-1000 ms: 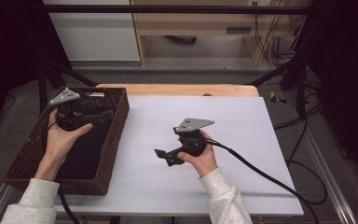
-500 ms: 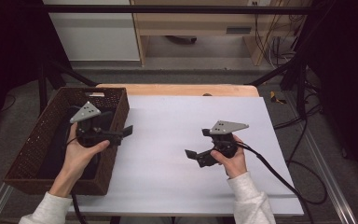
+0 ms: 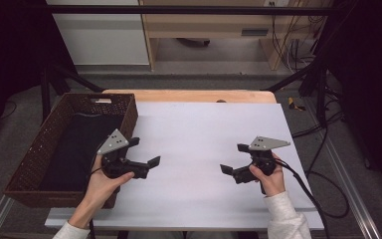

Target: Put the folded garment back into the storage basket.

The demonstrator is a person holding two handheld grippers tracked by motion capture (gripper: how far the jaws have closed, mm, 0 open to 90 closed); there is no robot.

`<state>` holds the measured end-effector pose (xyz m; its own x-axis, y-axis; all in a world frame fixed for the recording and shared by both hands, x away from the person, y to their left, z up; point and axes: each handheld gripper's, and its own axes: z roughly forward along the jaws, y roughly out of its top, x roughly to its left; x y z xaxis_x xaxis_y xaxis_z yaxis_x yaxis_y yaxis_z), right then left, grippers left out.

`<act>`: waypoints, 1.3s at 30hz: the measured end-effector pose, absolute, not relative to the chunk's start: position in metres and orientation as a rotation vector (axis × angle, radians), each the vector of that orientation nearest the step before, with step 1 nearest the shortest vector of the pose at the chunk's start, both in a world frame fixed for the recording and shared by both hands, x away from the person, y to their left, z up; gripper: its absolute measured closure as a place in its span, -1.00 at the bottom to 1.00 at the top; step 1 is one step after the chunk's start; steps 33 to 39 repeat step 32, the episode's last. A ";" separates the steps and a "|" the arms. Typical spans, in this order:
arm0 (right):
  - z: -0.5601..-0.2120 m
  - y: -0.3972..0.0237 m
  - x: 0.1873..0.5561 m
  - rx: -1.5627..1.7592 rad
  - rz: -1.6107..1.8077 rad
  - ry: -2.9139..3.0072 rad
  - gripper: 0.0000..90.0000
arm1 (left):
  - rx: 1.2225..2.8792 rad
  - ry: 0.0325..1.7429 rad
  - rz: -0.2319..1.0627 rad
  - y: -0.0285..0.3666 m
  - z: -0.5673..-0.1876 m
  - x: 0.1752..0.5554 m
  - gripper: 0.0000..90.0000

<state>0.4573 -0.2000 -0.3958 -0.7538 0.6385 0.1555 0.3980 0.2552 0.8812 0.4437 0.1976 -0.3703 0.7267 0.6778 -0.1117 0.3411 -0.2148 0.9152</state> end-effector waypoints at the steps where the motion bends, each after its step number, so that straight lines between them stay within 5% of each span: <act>1: -0.398 -0.204 0.457 0.975 1.501 2.292 -0.99 | 1.825 0.789 0.380 0.196 -0.374 0.442 -1.00; 17: -0.434 -0.252 0.447 1.011 1.508 2.264 -0.99 | 1.861 0.790 0.306 0.190 -0.425 0.433 -1.00; 39: -0.453 -0.269 0.442 0.973 1.520 2.261 -0.99 | 1.890 0.799 0.341 0.193 -0.450 0.429 -1.00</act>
